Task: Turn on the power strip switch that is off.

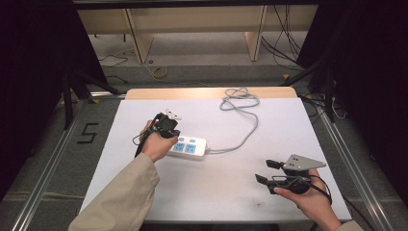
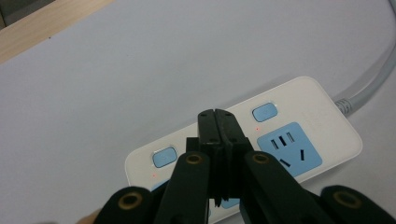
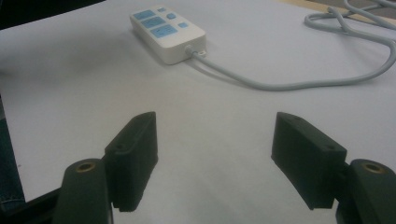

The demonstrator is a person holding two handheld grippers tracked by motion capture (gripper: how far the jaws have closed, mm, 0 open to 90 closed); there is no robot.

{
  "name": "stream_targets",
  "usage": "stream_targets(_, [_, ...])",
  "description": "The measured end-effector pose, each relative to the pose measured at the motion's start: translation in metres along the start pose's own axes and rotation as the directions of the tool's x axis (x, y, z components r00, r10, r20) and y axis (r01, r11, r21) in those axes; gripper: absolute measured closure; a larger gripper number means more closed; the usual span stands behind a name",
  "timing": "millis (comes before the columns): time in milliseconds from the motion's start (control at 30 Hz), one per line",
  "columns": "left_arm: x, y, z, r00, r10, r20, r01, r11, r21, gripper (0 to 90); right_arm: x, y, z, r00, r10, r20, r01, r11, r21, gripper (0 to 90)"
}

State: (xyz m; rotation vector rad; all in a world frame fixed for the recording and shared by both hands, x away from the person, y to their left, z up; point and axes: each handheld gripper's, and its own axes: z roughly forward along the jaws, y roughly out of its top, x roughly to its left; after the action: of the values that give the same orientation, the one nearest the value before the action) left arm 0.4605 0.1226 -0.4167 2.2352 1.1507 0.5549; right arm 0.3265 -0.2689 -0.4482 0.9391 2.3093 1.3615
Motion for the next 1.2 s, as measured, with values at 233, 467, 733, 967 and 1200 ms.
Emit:
stream_targets(233, [0.001,0.0,0.003,1.0,-0.005,-0.002,0.005,1.0,0.006,89.8,0.0,0.0,0.0,1.0,0.001,0.001,-0.001,1.0,0.0,31.7])
stream_targets(467, [-0.001,0.002,0.007,1.0,-0.007,0.002,0.007,0.9999,0.011,89.8,0.0,0.0,0.0,1.0,0.0,0.0,0.0,1.0,0.0,31.7])
stream_targets(733, [-0.002,0.004,0.012,1.0,-0.005,0.003,0.005,0.9997,0.022,89.8,0.0,0.0,0.0,1.0,0.0,0.0,0.0,1.0,-0.001,31.7])
stream_targets(967, [-0.001,0.004,0.015,1.0,-0.006,0.002,0.006,0.9994,0.033,89.8,0.0,0.0,0.0,1.0,0.0,0.0,0.0,1.0,0.0,31.6])
stream_targets(1200, [-0.001,0.005,0.018,0.9999,-0.009,0.005,0.009,0.9991,0.041,89.8,0.0,0.0,0.0,1.0,0.002,0.0,-0.002,1.0,0.001,31.6])
